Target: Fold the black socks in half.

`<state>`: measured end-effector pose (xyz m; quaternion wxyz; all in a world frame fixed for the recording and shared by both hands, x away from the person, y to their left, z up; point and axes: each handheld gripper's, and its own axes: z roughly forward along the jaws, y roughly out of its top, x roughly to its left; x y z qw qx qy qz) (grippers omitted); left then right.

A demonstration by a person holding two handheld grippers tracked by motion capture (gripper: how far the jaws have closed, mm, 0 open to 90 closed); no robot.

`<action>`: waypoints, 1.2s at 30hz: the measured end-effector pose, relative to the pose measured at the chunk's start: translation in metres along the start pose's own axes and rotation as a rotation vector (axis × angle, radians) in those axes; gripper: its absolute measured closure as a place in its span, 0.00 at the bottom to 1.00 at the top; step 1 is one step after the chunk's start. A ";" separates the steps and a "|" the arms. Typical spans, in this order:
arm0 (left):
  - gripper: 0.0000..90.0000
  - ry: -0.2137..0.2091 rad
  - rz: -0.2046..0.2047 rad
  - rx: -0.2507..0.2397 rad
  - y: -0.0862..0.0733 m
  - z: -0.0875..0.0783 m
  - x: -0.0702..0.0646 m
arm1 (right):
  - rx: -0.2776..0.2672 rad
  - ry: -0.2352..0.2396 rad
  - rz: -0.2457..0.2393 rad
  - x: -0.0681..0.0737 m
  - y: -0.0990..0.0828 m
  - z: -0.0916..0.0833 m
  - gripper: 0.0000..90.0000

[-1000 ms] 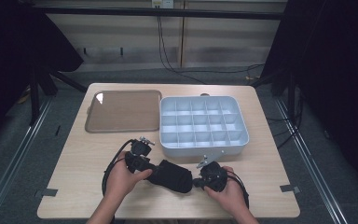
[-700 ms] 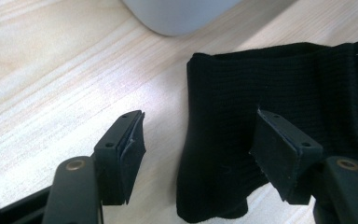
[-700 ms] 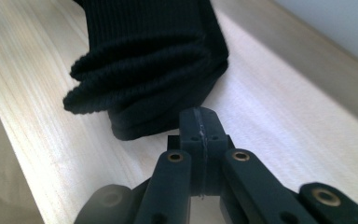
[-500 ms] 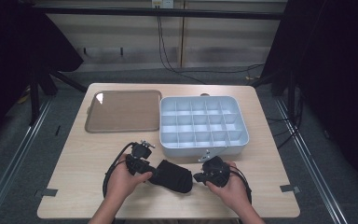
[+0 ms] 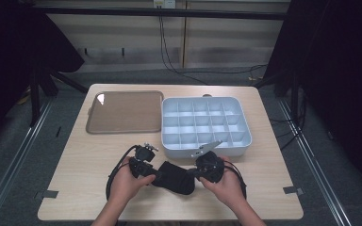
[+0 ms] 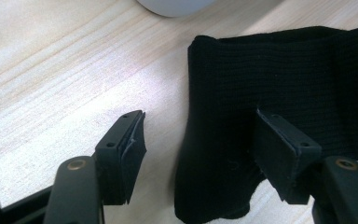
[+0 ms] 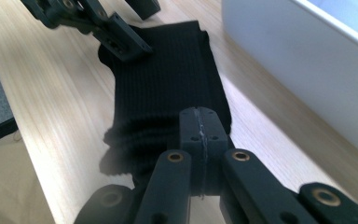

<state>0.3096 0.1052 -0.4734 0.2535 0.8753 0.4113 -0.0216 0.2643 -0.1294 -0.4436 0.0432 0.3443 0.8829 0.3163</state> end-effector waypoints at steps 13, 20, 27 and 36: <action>0.39 0.002 -0.016 -0.004 -0.001 0.001 -0.001 | 0.045 0.029 0.005 0.003 -0.009 0.020 1.00; 0.39 0.003 -0.020 0.005 -0.002 0.002 -0.001 | 0.063 0.024 0.010 0.002 -0.018 0.026 1.00; 0.40 0.013 -0.017 0.009 -0.001 0.002 -0.002 | 0.062 0.021 0.009 0.002 -0.020 0.027 1.00; 0.48 0.044 0.023 0.022 -0.001 0.002 -0.007 | 0.066 0.024 -0.004 0.001 -0.021 0.029 1.00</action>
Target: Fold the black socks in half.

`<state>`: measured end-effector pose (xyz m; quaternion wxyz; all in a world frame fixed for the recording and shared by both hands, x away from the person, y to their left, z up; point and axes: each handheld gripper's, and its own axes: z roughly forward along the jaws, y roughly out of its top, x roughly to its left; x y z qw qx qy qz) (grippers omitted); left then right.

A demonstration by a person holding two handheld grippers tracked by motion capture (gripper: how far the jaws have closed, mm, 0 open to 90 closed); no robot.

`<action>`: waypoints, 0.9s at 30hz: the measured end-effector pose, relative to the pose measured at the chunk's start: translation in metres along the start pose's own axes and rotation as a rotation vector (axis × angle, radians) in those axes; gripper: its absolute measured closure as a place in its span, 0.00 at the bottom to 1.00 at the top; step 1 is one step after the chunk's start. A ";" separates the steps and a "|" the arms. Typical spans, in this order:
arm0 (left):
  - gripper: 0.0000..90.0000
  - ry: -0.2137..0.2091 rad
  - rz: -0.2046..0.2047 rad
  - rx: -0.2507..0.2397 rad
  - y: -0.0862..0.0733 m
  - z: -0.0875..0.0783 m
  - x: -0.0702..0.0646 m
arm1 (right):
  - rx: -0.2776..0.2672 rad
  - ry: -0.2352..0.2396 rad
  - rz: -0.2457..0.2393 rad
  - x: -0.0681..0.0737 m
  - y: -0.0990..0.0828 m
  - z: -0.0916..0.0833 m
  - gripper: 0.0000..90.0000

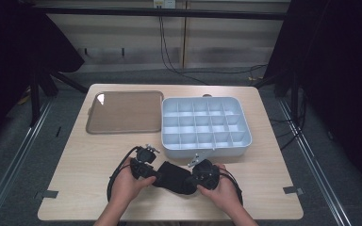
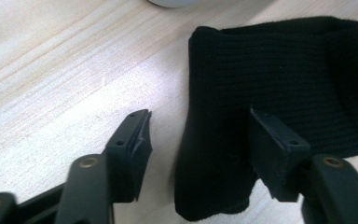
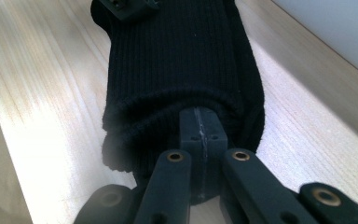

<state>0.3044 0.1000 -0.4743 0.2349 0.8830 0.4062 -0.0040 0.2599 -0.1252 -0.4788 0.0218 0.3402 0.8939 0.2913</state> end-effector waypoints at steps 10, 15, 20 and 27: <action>0.56 0.002 -0.007 0.016 0.002 0.000 -0.003 | 0.002 0.002 -0.005 0.001 -0.001 0.001 1.00; 0.64 -0.008 -0.018 0.024 0.002 0.000 -0.003 | 0.007 0.004 -0.004 0.001 -0.001 0.001 1.00; 0.71 -0.010 -0.010 0.034 0.003 -0.001 -0.006 | 0.001 0.006 0.003 0.002 -0.001 0.001 1.00; 0.85 -0.035 -0.007 0.010 0.003 -0.009 -0.008 | 0.000 0.003 -0.012 0.002 -0.001 0.001 1.00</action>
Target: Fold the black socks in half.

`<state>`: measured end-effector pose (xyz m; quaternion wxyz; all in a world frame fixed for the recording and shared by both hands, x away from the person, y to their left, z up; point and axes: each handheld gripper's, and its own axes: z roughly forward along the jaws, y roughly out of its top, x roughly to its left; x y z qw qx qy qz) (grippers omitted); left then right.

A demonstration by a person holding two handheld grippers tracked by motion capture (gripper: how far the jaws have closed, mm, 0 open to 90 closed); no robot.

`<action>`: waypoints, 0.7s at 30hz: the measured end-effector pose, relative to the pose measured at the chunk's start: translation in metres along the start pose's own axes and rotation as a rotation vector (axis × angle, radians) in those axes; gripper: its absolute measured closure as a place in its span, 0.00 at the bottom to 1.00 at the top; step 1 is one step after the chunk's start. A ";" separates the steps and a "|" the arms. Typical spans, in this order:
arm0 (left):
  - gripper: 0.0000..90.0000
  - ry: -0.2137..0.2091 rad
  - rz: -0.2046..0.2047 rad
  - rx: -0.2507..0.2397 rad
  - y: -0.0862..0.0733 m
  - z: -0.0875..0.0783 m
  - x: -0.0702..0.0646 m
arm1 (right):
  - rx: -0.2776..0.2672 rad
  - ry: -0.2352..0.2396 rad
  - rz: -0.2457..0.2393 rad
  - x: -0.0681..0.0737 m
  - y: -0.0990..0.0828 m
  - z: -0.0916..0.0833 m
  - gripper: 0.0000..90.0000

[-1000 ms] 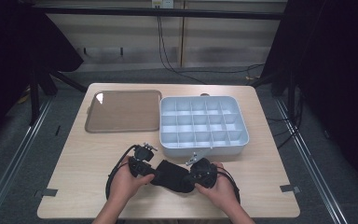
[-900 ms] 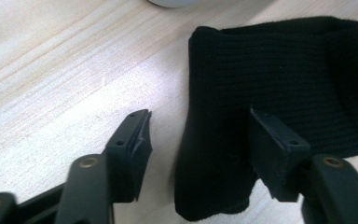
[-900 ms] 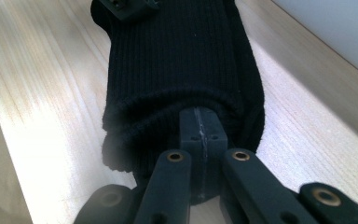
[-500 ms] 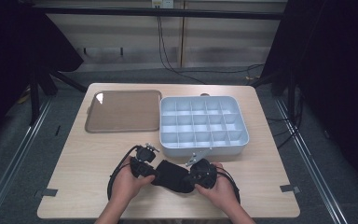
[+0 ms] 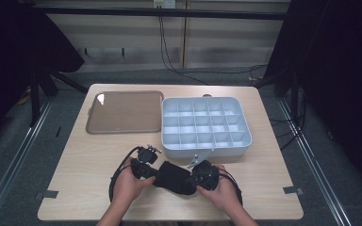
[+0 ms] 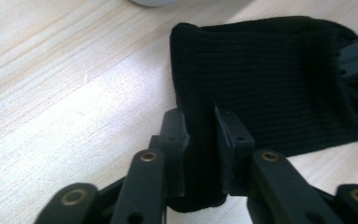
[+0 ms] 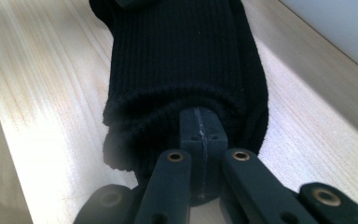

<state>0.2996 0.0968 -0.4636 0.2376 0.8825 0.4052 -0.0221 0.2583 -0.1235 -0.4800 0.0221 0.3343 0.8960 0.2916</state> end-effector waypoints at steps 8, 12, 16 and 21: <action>0.88 -0.020 0.015 -0.016 0.006 -0.012 -0.005 | -0.002 0.006 0.009 -0.001 0.000 0.000 1.00; 0.87 -0.023 0.037 -0.031 0.011 -0.017 -0.011 | 0.001 0.011 0.012 -0.002 0.001 0.000 1.00; 0.87 -0.035 0.064 -0.041 0.016 -0.019 -0.020 | -0.008 0.019 0.024 -0.003 0.001 0.001 1.00; 0.87 -0.039 0.089 -0.038 0.019 -0.020 -0.026 | -0.010 0.016 0.026 -0.002 0.001 0.001 1.00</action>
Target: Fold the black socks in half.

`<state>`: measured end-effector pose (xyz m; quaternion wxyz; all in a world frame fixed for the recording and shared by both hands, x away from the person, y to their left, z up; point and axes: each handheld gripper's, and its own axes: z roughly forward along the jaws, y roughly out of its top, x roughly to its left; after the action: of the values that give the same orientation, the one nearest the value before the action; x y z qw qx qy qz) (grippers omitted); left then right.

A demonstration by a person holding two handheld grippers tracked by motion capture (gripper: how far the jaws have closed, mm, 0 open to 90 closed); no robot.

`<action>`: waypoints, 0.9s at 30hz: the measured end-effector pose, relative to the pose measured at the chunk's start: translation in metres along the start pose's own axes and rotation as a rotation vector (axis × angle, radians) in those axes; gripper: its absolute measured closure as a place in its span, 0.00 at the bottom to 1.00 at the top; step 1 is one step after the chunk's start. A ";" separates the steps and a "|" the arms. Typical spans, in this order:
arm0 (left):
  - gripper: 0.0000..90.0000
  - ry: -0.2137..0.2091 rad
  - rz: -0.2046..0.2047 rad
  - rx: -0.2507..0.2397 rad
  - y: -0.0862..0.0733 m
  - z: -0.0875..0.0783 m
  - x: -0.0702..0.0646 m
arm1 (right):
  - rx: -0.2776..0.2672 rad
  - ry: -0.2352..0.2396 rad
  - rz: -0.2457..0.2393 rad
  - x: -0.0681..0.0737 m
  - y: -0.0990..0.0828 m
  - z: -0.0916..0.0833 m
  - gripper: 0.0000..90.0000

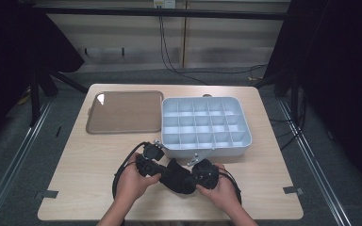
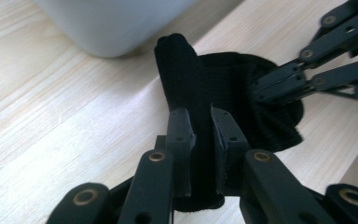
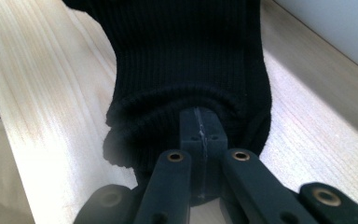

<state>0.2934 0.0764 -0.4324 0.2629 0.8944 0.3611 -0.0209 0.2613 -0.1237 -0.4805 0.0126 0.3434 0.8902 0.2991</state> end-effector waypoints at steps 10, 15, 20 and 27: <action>0.87 -0.008 0.022 0.005 0.007 0.002 -0.009 | -0.023 -0.002 0.018 0.001 0.000 0.001 1.00; 0.87 -0.019 0.043 0.009 0.008 0.005 -0.013 | -0.033 -0.011 0.021 0.002 -0.002 0.001 1.00; 0.87 -0.029 0.044 0.011 0.009 0.007 -0.013 | -0.029 -0.014 0.024 0.003 -0.001 0.001 1.00; 0.87 -0.037 0.039 0.004 0.006 0.010 -0.011 | -0.050 -0.002 0.023 0.003 0.003 0.007 1.00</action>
<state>0.2904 0.0608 -0.4359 0.2680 0.9014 0.3386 -0.0330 0.2624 -0.1160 -0.4836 0.0185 0.3535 0.8783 0.3213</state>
